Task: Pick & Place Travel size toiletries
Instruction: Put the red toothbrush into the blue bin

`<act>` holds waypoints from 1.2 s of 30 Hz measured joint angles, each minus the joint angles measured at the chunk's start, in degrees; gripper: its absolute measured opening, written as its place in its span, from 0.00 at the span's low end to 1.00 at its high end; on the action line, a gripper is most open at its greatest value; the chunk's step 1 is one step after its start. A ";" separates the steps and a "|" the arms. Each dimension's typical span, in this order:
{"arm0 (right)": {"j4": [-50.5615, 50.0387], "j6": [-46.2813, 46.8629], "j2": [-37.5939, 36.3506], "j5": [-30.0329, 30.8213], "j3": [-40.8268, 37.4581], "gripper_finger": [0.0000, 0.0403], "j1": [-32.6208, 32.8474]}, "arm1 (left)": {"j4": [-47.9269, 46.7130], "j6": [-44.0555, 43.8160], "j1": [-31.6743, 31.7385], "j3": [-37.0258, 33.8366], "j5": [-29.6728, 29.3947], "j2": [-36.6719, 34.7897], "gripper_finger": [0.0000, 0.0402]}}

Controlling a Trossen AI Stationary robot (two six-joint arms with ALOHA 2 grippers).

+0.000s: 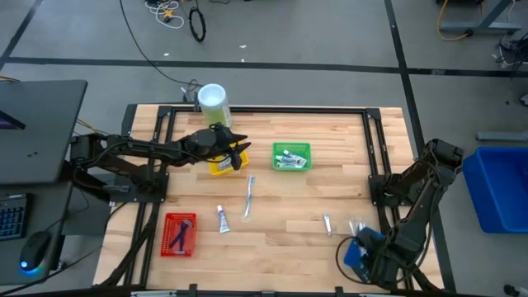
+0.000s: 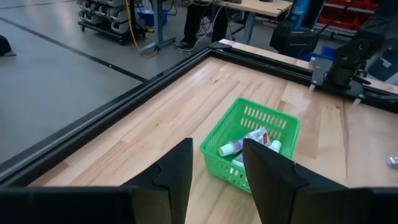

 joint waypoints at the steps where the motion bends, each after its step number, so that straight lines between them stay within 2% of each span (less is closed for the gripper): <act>1: 1.08 -0.06 0.02 -0.07 0.00 0.32 0.08 | -0.01 -0.34 0.00 0.00 -0.02 0.00 0.37; 8: 2.60 0.11 0.46 3.92 -3.39 0.27 -0.01 | -0.14 -1.58 0.00 0.00 0.01 0.00 0.37; 14: 12.61 0.14 0.50 -1.17 -8.92 0.25 -0.38 | -0.33 -1.71 0.00 0.00 0.01 0.00 0.37; 19: 15.79 -2.18 0.48 7.79 -9.92 0.24 -0.40 | -0.33 -1.73 0.00 0.00 0.01 0.00 0.37; 21: 14.89 -2.32 0.48 9.47 -9.92 0.24 -0.51 | -0.31 -1.73 0.00 0.00 0.01 0.00 0.37; 27: 7.17 1.35 0.48 7.03 -10.09 0.24 -0.44 | -0.31 -1.75 0.00 0.00 0.01 0.00 0.37; 32: 4.12 1.66 0.48 0.37 -10.08 0.24 -0.48 | -0.41 -1.75 0.00 0.00 0.01 0.00 0.37; 36: 4.26 1.53 0.48 1.79 -10.08 0.25 -0.48 | -0.44 -1.75 0.00 0.00 0.01 0.00 0.37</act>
